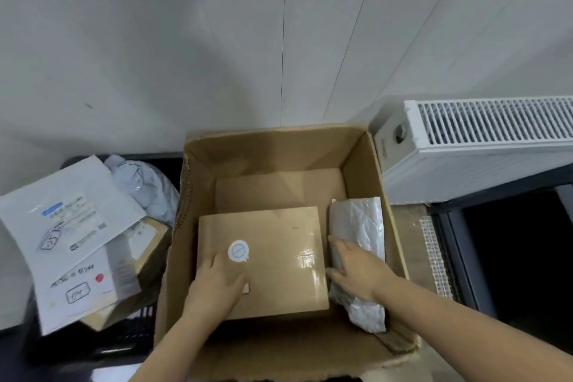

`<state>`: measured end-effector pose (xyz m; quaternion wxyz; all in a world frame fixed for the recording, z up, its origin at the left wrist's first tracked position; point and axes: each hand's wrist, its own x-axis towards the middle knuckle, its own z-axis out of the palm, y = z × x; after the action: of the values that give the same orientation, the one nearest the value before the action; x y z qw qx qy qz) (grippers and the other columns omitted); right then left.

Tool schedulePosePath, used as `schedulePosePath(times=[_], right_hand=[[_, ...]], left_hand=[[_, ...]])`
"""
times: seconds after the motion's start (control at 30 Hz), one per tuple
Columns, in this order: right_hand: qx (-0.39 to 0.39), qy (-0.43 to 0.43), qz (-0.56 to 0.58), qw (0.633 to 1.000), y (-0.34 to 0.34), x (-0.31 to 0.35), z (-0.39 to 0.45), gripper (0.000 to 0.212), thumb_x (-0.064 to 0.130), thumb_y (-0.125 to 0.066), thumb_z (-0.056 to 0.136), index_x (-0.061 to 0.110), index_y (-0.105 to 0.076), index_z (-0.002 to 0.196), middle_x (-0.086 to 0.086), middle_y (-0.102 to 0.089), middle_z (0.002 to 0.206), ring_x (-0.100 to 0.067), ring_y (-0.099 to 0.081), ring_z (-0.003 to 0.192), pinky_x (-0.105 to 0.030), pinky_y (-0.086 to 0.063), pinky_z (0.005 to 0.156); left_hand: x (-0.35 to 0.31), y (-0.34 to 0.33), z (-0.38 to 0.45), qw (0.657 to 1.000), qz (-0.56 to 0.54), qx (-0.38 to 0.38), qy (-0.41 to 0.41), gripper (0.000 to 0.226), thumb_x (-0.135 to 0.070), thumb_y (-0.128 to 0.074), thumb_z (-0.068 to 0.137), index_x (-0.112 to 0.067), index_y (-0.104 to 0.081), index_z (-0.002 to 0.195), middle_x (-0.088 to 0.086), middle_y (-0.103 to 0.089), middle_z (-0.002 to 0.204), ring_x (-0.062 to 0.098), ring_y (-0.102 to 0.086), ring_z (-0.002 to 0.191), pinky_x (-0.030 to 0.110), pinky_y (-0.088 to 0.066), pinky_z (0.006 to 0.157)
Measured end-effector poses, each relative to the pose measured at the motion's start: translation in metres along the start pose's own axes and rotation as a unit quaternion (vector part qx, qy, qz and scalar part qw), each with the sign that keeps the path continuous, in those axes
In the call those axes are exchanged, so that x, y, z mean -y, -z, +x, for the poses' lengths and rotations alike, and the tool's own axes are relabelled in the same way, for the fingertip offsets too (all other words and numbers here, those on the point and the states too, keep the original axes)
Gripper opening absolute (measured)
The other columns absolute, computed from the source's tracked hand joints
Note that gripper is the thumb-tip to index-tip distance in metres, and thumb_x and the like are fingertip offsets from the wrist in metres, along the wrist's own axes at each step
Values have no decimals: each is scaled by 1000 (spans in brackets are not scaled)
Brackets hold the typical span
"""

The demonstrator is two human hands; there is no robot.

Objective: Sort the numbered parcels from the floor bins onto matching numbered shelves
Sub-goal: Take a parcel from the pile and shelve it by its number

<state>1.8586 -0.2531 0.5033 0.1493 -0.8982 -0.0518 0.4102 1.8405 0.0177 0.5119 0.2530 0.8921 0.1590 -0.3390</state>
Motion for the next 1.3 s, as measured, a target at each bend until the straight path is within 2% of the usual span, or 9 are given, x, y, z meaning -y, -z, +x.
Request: schedulePosePath(times=[0.13, 0.4, 0.5, 0.6, 0.77, 0.9, 1.1, 1.2, 1.3], right_hand=[[12, -48, 95, 994, -27, -12, 45, 73, 46, -47, 98, 15, -13, 154, -8, -36, 152, -24, -41, 135, -34, -36, 108], [2, -109, 292, 950, -76, -29, 115, 77, 60, -60, 83, 27, -30, 146, 8, -52, 139, -13, -51, 122, -30, -41, 102], [16, -133, 386, 913, -88, -28, 130, 77, 56, -71, 78, 28, -35, 139, 12, -59, 125, -8, -56, 110, -22, -44, 90], [7, -156, 456, 876, -98, -29, 141, 92, 64, -79, 60, 29, -42, 136, 12, -64, 119, -10, -62, 109, -33, -49, 99], [21, -157, 522, 838, -98, -28, 119, 98, 61, -86, 54, 26, -45, 135, 9, -69, 114, -8, -67, 103, -34, -54, 93], [-11, -173, 568, 804, -93, -21, 81, 63, 38, -86, 69, 26, -50, 120, 9, -70, 104, -5, -67, 94, -20, -53, 78], [-52, -188, 618, 761, -81, -16, 42, 112, 81, -78, 36, 31, -49, 131, 9, -67, 117, -14, -64, 107, -41, -52, 96], [-48, -203, 643, 737, -66, -7, 32, 106, 82, -74, 41, 33, -48, 131, 5, -66, 116, -17, -63, 105, -37, -54, 83], [-37, -210, 655, 725, -57, -2, 26, 92, 76, -75, 50, 32, -50, 127, 3, -66, 115, -18, -64, 102, -32, -51, 68]], left_hand=[[25, -22, 52, 996, -29, -24, 76, 66, -47, -53, 92, -16, -31, 147, 10, -36, 147, 28, -45, 126, 46, -42, 100], [58, -45, 122, 982, -67, -90, 150, 65, -36, -58, 90, -7, -33, 142, 18, -39, 140, 36, -42, 126, 51, -41, 100], [63, -52, 136, 968, -149, -107, 171, 66, -36, -62, 88, -3, -35, 139, 19, -48, 132, 37, -48, 119, 44, -45, 89], [64, -56, 147, 951, -222, -96, 193, 72, -41, -62, 89, -3, -30, 142, 20, -49, 132, 39, -51, 115, 38, -42, 80], [57, -51, 128, 931, -284, -103, 205, 78, -49, -70, 81, -6, -34, 135, 18, -53, 128, 37, -54, 113, 43, -47, 87], [48, -37, 96, 920, -315, -95, 215, 81, -52, -74, 75, -5, -37, 129, 18, -55, 126, 37, -55, 113, 45, -46, 93], [40, -15, 58, 896, -377, -81, 219, 82, -64, -48, 87, -13, -32, 149, 17, -43, 146, 38, -41, 131, 47, -32, 107], [42, -4, 48, 886, -407, -55, 215, 82, -73, -40, 85, -17, -42, 145, 16, -49, 141, 36, -46, 126, 45, -34, 106], [42, 9, 44, 888, -406, -38, 213, 72, -67, -53, 84, -19, -48, 138, 11, -55, 124, 32, -52, 114, 44, -39, 101]])
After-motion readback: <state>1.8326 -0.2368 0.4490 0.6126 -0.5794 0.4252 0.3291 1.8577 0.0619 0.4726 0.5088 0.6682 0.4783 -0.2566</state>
